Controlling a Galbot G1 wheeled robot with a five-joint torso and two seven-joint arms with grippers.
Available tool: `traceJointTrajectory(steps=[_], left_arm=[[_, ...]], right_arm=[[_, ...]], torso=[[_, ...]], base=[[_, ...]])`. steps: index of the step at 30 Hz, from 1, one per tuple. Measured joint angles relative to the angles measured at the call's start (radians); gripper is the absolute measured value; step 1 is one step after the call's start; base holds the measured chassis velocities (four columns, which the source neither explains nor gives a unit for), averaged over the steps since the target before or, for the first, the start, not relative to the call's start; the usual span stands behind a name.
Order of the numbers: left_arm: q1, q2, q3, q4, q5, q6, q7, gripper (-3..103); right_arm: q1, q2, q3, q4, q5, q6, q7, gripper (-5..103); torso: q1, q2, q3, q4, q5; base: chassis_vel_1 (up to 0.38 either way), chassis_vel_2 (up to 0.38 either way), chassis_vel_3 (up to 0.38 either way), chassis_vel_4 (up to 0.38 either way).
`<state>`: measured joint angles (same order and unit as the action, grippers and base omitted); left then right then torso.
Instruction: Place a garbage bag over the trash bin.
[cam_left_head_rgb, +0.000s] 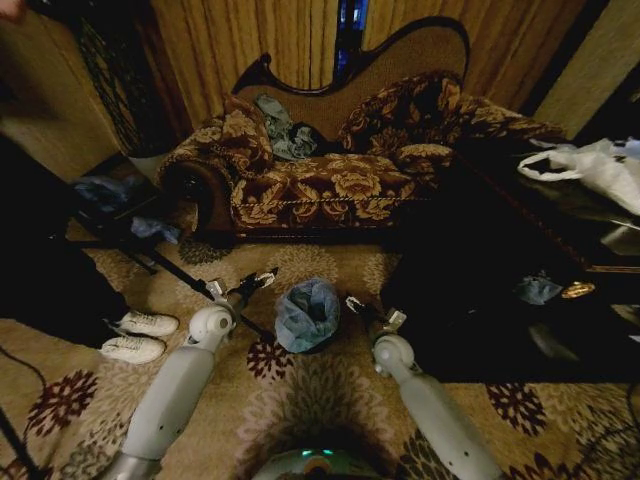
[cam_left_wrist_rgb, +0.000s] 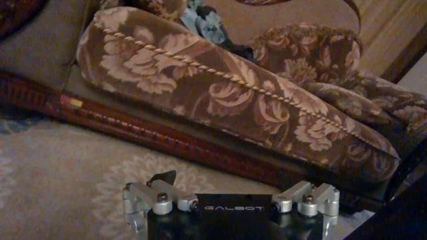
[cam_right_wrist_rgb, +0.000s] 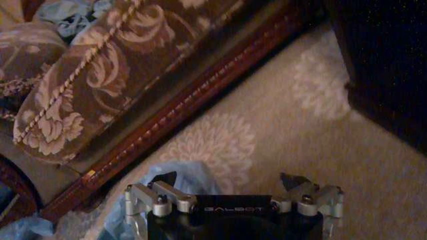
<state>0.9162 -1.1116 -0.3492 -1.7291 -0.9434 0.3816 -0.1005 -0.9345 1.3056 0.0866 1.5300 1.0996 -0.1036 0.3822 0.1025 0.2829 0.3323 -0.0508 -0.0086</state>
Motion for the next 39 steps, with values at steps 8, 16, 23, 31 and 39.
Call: traceJointTrajectory(steps=[8,16,23,31,39], left_arm=[[-0.030,0.000,0.020,0.004,0.001,0.013,-0.008,100],[-0.034,-0.004,0.025,0.035,0.010,0.012,-0.001,100],[-0.046,0.007,0.024,0.056,0.010,0.007,0.012,100],[-0.050,0.012,0.023,0.081,0.010,-0.002,0.032,100],[-0.053,0.010,0.024,0.119,0.016,-0.020,0.054,100]], right_arm=[[-0.004,0.048,-0.003,-0.045,0.000,0.004,-0.032,94],[0.010,0.066,-0.018,-0.090,-0.012,0.005,-0.065,78],[0.030,0.099,-0.024,-0.133,-0.034,0.013,-0.067,61],[0.046,0.103,-0.027,-0.155,-0.057,0.023,-0.059,28],[0.039,0.096,-0.034,-0.139,-0.079,0.023,-0.039,6]], torso=[[0.000,0.000,0.000,-0.0001,0.0000],[0.000,0.000,0.000,0.0000,-0.0001],[0.000,0.000,0.000,0.0000,0.0000],[0.000,0.000,0.000,0.0001,0.0001],[0.000,0.000,0.000,-0.0005,-0.0004]], base=[[0.000,0.000,0.000,0.000],[0.000,0.000,0.000,0.000],[0.000,0.000,0.000,0.000],[0.000,0.000,0.000,0.000],[0.000,0.000,0.000,0.000]])
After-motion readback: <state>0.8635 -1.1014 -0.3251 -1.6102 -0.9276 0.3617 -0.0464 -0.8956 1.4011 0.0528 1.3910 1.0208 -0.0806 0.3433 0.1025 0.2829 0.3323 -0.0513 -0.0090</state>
